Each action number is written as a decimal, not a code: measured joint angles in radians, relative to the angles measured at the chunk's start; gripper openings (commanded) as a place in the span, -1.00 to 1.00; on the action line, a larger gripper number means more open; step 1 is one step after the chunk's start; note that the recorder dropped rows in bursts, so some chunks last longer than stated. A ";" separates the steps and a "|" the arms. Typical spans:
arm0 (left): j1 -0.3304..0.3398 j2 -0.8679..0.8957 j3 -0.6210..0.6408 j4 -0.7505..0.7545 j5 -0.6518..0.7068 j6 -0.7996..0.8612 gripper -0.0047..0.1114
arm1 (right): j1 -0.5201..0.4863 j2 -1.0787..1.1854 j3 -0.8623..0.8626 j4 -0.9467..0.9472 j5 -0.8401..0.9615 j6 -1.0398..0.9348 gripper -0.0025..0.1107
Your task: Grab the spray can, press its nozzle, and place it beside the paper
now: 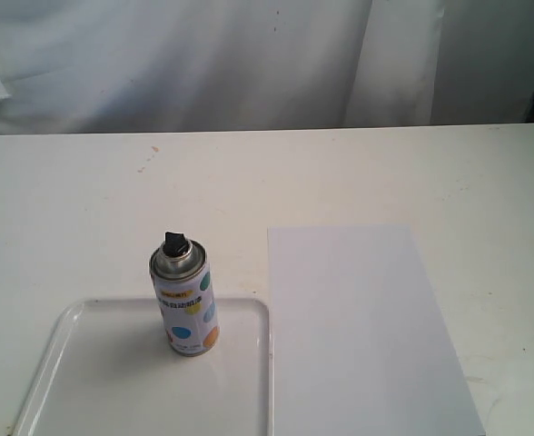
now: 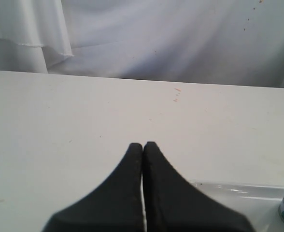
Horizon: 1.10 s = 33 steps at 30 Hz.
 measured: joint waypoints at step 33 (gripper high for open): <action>0.000 0.000 0.000 0.000 -0.005 -0.002 -0.92 | 0.011 -0.059 0.000 0.000 0.000 0.030 -0.96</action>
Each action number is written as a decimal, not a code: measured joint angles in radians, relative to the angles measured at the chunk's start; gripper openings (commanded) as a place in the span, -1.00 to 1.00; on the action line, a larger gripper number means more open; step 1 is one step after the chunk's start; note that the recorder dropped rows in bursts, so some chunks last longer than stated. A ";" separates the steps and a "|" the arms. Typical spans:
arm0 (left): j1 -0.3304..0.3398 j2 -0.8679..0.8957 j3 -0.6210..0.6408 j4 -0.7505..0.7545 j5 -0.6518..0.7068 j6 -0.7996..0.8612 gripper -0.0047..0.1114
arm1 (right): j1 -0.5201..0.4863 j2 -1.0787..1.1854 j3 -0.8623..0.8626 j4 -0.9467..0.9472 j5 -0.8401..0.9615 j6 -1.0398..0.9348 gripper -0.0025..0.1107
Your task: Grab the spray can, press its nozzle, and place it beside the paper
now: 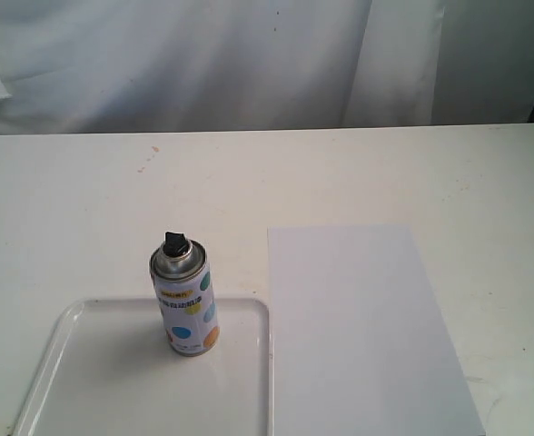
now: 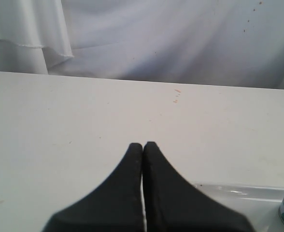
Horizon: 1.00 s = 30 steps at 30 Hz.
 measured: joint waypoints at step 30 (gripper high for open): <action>0.000 0.000 0.000 0.000 -0.003 0.000 -0.92 | 0.009 -0.175 0.000 -1.395 0.044 1.435 -0.96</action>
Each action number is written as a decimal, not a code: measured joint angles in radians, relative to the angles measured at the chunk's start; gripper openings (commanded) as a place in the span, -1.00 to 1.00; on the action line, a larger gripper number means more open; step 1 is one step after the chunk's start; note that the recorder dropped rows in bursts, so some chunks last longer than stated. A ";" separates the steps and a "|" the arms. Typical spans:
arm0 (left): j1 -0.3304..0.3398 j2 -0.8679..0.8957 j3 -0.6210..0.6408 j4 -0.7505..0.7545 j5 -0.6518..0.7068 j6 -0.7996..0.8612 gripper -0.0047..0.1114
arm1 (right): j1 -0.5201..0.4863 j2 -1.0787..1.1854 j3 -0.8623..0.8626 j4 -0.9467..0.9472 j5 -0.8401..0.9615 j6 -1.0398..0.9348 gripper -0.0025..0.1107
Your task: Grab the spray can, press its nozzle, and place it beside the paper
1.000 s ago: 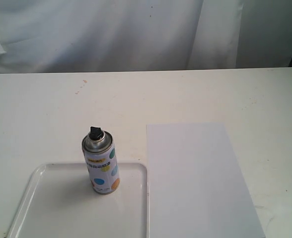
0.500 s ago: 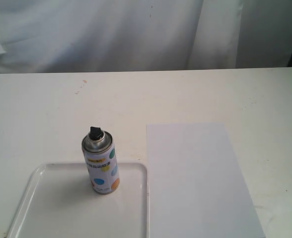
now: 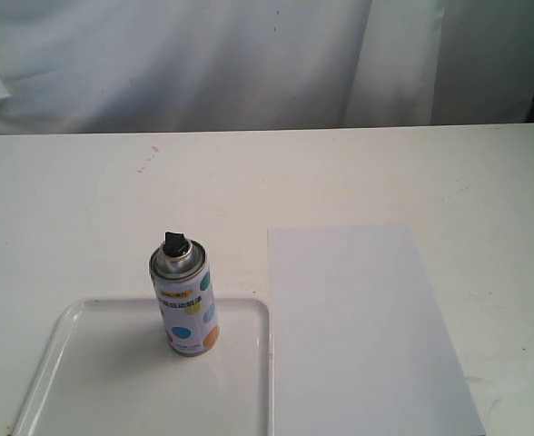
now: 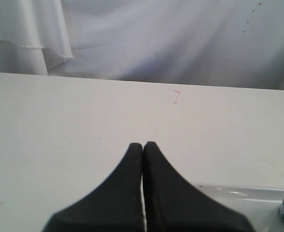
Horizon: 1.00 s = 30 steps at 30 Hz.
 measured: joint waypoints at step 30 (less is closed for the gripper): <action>0.000 0.000 0.000 0.000 0.000 0.000 -0.92 | 0.000 -0.002 0.187 -0.207 -0.044 0.071 -0.96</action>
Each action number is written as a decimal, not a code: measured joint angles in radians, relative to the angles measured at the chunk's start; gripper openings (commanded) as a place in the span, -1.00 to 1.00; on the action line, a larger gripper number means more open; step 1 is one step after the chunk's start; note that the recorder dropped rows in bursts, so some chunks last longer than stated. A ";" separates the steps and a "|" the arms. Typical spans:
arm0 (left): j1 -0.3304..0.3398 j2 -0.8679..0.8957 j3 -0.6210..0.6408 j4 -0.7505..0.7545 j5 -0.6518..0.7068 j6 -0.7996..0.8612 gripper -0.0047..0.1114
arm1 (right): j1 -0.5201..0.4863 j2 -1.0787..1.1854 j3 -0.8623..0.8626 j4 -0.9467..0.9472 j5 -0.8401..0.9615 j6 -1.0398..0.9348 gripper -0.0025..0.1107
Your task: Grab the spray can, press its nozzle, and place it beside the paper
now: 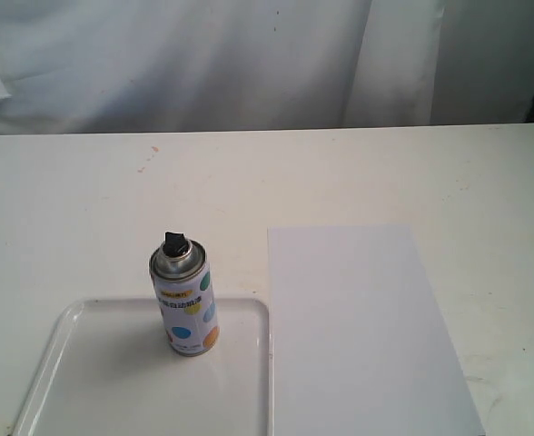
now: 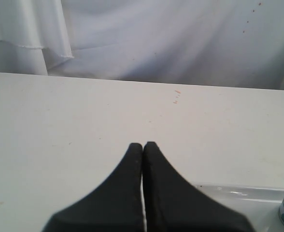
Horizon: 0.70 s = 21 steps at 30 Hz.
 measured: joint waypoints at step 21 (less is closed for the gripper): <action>0.000 0.000 0.000 0.000 0.000 0.000 -0.92 | -0.051 -0.055 0.000 -0.008 0.076 0.104 -0.96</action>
